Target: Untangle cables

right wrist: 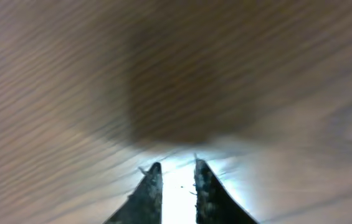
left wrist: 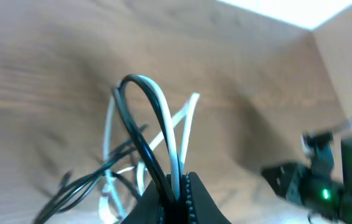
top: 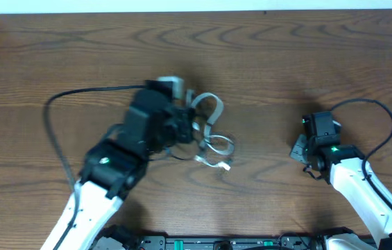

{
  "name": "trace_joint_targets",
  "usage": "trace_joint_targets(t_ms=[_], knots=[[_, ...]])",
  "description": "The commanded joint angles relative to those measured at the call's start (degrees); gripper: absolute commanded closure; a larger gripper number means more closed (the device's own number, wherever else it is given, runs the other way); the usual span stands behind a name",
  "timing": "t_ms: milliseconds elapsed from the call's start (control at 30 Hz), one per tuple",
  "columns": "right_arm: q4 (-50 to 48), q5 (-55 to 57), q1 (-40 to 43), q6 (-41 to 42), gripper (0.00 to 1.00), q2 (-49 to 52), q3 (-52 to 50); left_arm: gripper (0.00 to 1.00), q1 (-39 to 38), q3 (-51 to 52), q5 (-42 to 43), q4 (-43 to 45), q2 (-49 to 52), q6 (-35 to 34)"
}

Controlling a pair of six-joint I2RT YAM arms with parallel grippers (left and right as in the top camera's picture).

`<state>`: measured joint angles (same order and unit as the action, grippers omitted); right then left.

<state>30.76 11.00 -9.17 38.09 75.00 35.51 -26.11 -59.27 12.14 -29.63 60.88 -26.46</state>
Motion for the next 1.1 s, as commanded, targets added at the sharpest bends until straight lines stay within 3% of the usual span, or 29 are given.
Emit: trace_joint_targets(t_ms=[0,133,300,433,500,667,833,900,1000,1067], knots=[[-1.11,2.1,1.7,2.47,0.77,0.02,0.28,0.92,4.57,0.11,3.15,0.63,-2.99,1.11],[-8.79,-16.63,1.88,-7.52,0.69,0.02,0.28,0.92,6.08,0.11,7.06,1.88,-2.89,-2.1],[-22.08,-52.39,0.92,-19.12,0.52,0.02,0.28,0.92,3.96,0.13,14.45,6.16,0.68,-5.42],[-30.88,-62.93,-2.67,-19.08,0.48,0.02,0.28,0.92,0.13,0.13,22.67,12.9,5.62,-5.46],[-32.72,-62.9,-4.39,-19.08,0.48,0.02,0.28,0.92,-1.6,0.13,25.29,15.67,7.56,-5.88],[-32.96,-52.48,-7.13,-19.06,0.5,0.02,0.28,0.92,-6.27,0.13,30.58,22.56,11.74,-8.37],[-23.26,-22.29,-7.72,-12.96,0.64,0.02,0.28,0.92,-6.69,0.13,31.28,22.84,11.91,-8.11],[-17.11,-8.31,-7.69,-5.79,0.71,0.02,0.28,0.93,-6.12,0.13,32.11,22.8,11.91,-8.11],[-7.69,6.71,-7.63,3.74,0.99,0.02,0.28,0.92,-4.98,0.13,32.44,21.62,11.76,-8.02],[-3.39,10.88,-7.34,6.86,0.99,0.02,0.28,0.92,-4.0,0.13,32.44,20.09,11.65,-6.6]])
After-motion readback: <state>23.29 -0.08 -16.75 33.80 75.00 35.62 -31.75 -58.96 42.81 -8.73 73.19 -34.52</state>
